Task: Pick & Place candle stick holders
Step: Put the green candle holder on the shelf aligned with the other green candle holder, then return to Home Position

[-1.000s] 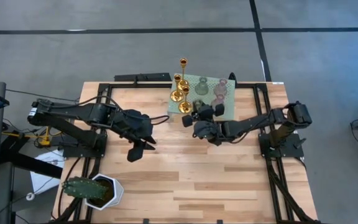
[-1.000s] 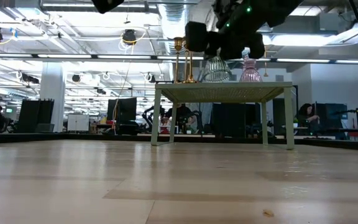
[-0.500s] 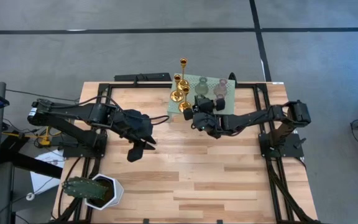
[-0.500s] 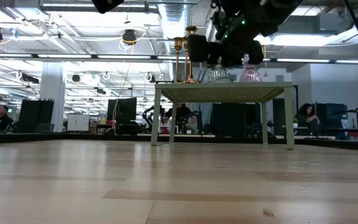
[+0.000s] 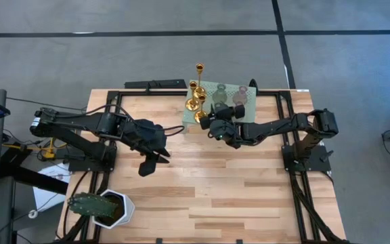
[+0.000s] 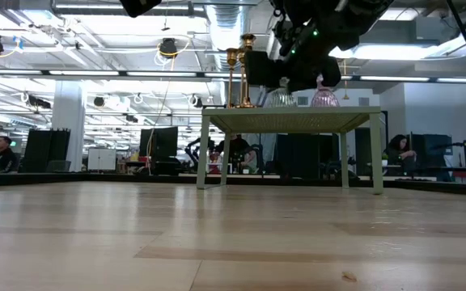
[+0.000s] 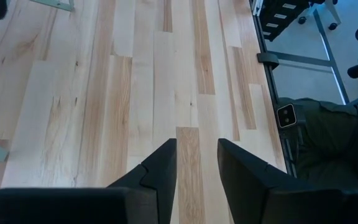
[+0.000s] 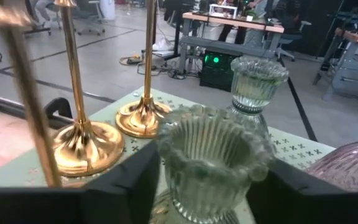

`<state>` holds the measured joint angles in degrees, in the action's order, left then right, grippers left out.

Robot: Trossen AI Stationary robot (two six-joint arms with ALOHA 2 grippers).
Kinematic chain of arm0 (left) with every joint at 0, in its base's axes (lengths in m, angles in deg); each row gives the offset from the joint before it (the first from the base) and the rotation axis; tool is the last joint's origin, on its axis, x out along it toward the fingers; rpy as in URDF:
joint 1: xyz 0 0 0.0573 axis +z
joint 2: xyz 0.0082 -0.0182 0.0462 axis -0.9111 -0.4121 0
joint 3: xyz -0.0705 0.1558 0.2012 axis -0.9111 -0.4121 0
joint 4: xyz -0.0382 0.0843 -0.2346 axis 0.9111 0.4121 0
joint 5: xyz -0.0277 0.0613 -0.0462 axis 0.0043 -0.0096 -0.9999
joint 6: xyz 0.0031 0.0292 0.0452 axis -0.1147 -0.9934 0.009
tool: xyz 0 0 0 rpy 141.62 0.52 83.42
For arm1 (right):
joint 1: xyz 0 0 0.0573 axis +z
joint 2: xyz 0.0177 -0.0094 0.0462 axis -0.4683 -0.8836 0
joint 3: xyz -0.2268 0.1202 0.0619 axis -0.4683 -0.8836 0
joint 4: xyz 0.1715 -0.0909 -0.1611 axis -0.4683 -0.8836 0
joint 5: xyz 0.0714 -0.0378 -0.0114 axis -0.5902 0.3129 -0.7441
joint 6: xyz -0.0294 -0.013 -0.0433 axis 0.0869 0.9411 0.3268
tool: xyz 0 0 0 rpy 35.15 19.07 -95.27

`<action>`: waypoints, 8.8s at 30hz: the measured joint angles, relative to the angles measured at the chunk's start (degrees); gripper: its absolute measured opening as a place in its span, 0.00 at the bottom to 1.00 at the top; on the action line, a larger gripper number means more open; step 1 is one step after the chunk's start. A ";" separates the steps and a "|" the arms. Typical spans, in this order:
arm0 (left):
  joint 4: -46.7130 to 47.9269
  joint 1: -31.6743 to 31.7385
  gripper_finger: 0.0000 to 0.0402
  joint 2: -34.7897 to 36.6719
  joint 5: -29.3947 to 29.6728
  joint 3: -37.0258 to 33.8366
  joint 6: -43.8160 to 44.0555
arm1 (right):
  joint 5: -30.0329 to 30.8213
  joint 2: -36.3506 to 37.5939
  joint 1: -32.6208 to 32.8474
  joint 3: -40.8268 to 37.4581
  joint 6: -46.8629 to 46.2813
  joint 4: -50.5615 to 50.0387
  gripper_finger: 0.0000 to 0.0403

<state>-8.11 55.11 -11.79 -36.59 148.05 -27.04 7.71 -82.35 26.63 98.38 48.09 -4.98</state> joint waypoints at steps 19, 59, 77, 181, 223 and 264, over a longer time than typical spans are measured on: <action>0.00 -0.02 0.29 -0.02 0.00 0.00 0.42 | 0.92 0.00 2.03 1.84 8.57 0.24 0.55; 0.02 -0.01 0.29 -0.02 0.00 0.00 0.44 | 3.53 0.07 4.89 5.34 16.54 -1.88 0.65; 0.02 -0.02 0.29 -0.02 0.02 0.00 1.27 | 2.49 0.06 14.96 5.32 15.12 -4.78 0.62; -13.42 -66.66 0.01 33.51 82.74 -20.79 -9.53 | -63.91 82.02 11.45 -36.64 26.58 -8.06 0.00; -38.16 -43.95 0.01 35.87 49.14 -27.19 -20.75 | -63.77 83.54 11.34 -36.64 26.83 -9.46 0.00; -20.47 -1.62 0.01 53.24 14.86 -27.26 -9.52 | -62.38 83.54 11.34 -36.60 27.04 -9.50 0.00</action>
<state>-28.57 53.50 41.45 -21.74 120.79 -36.56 -54.67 1.19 37.97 61.78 75.13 -14.49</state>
